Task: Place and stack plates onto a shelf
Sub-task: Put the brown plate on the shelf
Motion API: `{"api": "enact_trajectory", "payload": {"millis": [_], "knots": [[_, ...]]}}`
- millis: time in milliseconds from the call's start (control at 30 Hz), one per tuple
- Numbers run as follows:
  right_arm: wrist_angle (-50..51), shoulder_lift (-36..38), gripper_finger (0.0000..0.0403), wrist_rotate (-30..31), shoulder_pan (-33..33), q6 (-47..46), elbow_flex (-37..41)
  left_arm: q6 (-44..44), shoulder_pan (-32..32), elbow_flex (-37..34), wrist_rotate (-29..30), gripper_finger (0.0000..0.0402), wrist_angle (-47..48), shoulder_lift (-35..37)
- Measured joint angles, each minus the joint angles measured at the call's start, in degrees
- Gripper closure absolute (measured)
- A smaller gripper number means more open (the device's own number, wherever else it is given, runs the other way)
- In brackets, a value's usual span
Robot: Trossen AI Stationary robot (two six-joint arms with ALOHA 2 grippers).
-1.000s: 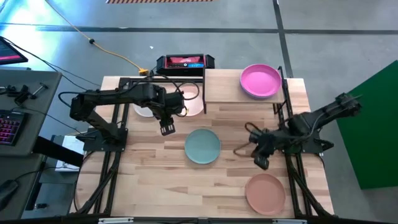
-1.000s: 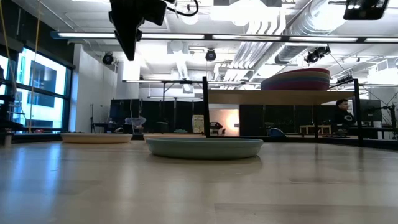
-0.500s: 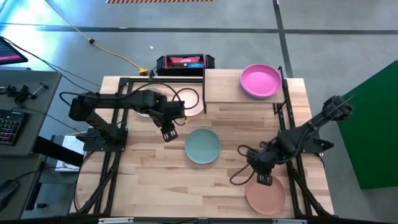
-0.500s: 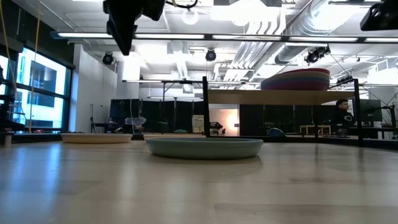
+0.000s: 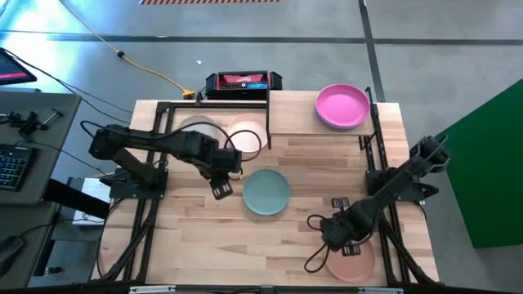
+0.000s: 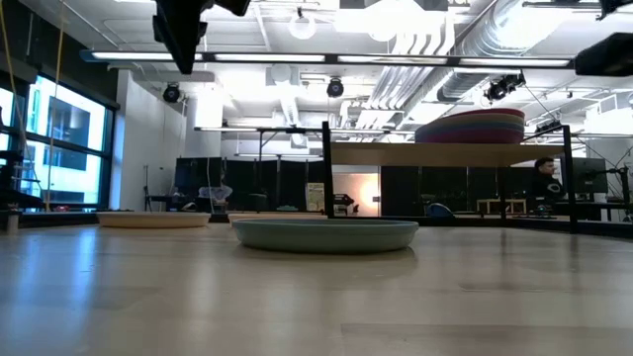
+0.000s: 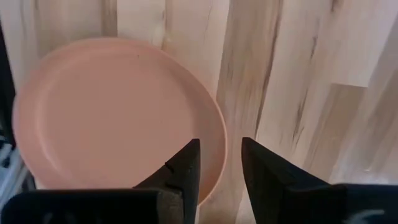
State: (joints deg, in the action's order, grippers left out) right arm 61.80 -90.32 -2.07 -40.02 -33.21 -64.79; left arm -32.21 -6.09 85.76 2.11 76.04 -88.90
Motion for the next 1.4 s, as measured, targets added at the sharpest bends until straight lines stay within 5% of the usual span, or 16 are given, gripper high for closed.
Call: {"api": "enact_trajectory", "payload": {"millis": [767, 1400], "knots": [[-2.80, -12.55, 0.0308, 1.49, -1.37, 3.72, 0.00, -8.00, -6.84, 0.00, 0.09, 0.0287, -6.07, 0.00], [-6.23, -13.28, 0.0309, 3.82, -0.34, 7.61, 0.00, -8.20, -7.58, 0.00, 0.75, 0.0287, -6.13, 0.00]]}}
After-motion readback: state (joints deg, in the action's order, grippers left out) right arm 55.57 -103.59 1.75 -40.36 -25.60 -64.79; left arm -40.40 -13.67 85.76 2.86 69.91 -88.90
